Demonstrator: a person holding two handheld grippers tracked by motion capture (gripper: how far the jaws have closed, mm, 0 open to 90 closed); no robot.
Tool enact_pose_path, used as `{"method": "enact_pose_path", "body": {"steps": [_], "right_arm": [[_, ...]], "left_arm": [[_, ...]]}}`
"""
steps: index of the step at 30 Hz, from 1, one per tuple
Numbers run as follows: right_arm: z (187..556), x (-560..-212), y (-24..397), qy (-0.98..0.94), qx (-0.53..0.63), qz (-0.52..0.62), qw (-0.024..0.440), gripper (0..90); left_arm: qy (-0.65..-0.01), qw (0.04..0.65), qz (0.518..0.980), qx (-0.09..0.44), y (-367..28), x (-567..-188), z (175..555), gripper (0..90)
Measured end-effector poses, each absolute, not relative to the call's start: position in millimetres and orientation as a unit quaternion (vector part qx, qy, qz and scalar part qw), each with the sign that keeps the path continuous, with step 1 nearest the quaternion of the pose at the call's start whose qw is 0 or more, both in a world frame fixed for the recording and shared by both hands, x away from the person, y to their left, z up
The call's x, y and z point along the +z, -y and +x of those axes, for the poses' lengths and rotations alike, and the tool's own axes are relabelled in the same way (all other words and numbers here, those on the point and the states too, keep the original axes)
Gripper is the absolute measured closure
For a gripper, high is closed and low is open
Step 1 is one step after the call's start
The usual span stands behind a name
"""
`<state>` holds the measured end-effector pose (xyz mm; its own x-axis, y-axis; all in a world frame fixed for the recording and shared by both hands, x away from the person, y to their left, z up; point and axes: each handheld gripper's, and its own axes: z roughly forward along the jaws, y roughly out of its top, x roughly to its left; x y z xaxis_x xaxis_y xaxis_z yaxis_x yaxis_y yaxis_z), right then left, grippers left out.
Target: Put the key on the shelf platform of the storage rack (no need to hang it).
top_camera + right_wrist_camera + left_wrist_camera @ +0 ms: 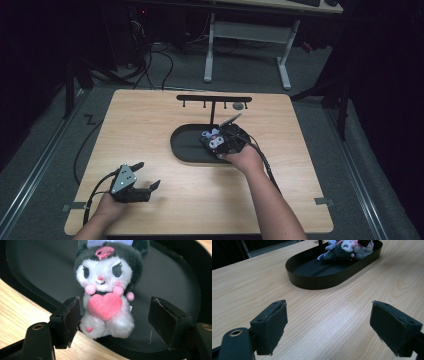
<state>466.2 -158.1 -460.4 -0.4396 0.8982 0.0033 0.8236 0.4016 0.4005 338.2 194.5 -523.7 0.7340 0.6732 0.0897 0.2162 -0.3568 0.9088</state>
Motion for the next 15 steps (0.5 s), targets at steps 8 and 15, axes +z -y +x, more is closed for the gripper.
{"method": "enact_pose_path", "body": {"steps": [8, 15], "right_arm": [[457, -453, 162, -0.827, 0.188, 0.516, 0.119, 25.3], [444, -447, 164, -0.827, 0.185, 0.508, 0.151, 19.4]], "left_arm": [[-0.283, 0.492, 0.791, 0.231, -194, -524, 339, 15.4], [-0.281, 0.491, 0.792, 0.231, -194, -524, 339, 15.4]]}}
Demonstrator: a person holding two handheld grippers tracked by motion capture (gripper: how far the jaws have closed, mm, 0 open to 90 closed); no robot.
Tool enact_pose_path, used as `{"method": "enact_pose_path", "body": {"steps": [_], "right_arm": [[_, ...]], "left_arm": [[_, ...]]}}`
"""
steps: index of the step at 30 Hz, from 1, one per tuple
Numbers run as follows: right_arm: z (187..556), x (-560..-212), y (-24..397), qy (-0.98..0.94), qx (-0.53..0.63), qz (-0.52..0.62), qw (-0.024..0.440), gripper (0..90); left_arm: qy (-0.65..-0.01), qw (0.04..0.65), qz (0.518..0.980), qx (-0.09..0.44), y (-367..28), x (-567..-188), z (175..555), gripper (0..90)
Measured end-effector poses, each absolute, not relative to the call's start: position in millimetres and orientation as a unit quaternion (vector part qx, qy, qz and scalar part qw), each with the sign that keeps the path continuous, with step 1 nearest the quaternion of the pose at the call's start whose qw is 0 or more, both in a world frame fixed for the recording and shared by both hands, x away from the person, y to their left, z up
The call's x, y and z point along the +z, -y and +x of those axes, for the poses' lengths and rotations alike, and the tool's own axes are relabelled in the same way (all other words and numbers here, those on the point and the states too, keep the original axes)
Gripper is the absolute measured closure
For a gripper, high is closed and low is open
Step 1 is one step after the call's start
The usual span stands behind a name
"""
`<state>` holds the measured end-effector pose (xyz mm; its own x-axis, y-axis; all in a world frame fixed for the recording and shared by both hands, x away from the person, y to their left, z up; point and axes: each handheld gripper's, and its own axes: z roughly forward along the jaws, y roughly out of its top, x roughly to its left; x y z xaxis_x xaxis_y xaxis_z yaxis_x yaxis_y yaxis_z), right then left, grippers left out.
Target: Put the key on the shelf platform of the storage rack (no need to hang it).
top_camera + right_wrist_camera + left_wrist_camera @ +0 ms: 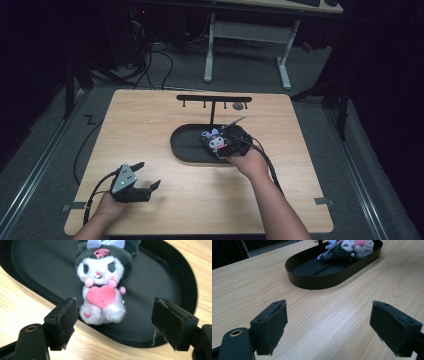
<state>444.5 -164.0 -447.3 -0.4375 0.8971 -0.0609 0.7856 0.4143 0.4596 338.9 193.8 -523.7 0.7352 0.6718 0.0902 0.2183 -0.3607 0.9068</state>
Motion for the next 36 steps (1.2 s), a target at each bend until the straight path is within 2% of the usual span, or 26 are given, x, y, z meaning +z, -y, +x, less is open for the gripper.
{"method": "enact_pose_path", "body": {"steps": [4, 16, 28, 36], "right_arm": [[439, -442, 166, -0.825, 0.195, 0.504, 0.164, 17.9], [420, -439, 178, -0.810, 0.238, 0.512, 0.156, 13.5], [391, -453, 192, -0.810, 0.262, 0.500, 0.161, 13.8], [363, -467, 199, -0.806, 0.280, 0.486, 0.188, 13.8]], "left_arm": [[-0.281, 0.489, 0.793, 0.232, -194, -524, 339, 15.4], [-0.281, 0.489, 0.792, 0.232, -193, -524, 339, 15.4], [-0.281, 0.487, 0.793, 0.234, -193, -524, 339, 15.4], [-0.281, 0.485, 0.794, 0.234, -192, -524, 339, 15.4]]}}
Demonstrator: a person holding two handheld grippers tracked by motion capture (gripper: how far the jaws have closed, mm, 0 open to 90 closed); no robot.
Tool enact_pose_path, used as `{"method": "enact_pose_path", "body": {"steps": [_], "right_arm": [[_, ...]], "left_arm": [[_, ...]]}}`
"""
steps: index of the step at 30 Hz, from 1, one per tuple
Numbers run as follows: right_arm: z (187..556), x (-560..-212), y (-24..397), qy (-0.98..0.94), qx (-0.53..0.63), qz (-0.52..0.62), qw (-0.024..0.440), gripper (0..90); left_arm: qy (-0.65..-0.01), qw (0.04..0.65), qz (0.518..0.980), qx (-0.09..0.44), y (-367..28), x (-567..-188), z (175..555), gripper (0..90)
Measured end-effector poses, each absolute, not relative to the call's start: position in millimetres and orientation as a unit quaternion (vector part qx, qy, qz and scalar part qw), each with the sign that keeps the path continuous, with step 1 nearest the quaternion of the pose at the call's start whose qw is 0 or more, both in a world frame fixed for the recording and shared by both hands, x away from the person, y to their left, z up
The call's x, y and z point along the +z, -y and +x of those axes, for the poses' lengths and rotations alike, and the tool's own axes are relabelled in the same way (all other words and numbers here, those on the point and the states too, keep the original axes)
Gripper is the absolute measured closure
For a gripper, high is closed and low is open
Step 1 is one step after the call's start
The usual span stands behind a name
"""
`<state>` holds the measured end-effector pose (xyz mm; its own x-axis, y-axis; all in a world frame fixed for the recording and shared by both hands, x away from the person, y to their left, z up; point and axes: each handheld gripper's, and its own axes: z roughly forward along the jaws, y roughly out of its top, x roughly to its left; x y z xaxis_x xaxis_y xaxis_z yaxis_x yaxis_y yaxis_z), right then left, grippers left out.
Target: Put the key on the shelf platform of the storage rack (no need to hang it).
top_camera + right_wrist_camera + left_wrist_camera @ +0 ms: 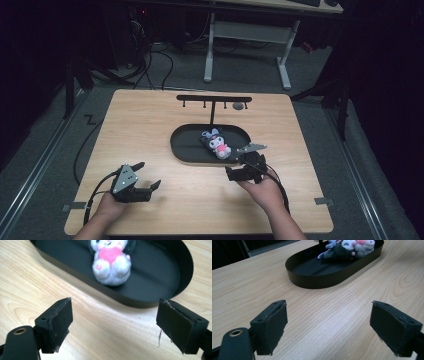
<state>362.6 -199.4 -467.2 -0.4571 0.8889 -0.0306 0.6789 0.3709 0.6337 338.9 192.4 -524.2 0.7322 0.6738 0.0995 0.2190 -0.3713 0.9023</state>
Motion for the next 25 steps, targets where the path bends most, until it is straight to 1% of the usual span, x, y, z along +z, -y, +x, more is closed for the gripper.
{"method": "enact_pose_path", "body": {"steps": [6, 12, 16, 17, 22, 25], "right_arm": [[338, -485, 204, -0.795, 0.308, 0.479, 0.209, 13.8], [315, -511, 206, -0.778, 0.340, 0.479, 0.223, 13.8], [295, -523, 209, -0.756, 0.374, 0.471, 0.259, 14.2], [293, -522, 210, -0.758, 0.374, 0.472, 0.250, 14.2], [291, -523, 214, -0.747, 0.388, 0.486, 0.236, 14.2], [293, -522, 213, -0.748, 0.385, 0.483, 0.243, 14.3]], "left_arm": [[-0.281, 0.485, 0.794, 0.236, -192, -524, 339, 15.4], [-0.282, 0.486, 0.793, 0.235, -192, -524, 339, 15.4], [-0.280, 0.486, 0.794, 0.234, -192, -524, 340, 15.4], [-0.280, 0.486, 0.795, 0.233, -192, -524, 340, 15.4], [-0.282, 0.486, 0.794, 0.232, -192, -524, 340, 15.4], [-0.276, 0.486, 0.795, 0.235, -192, -524, 338, 15.4]]}}
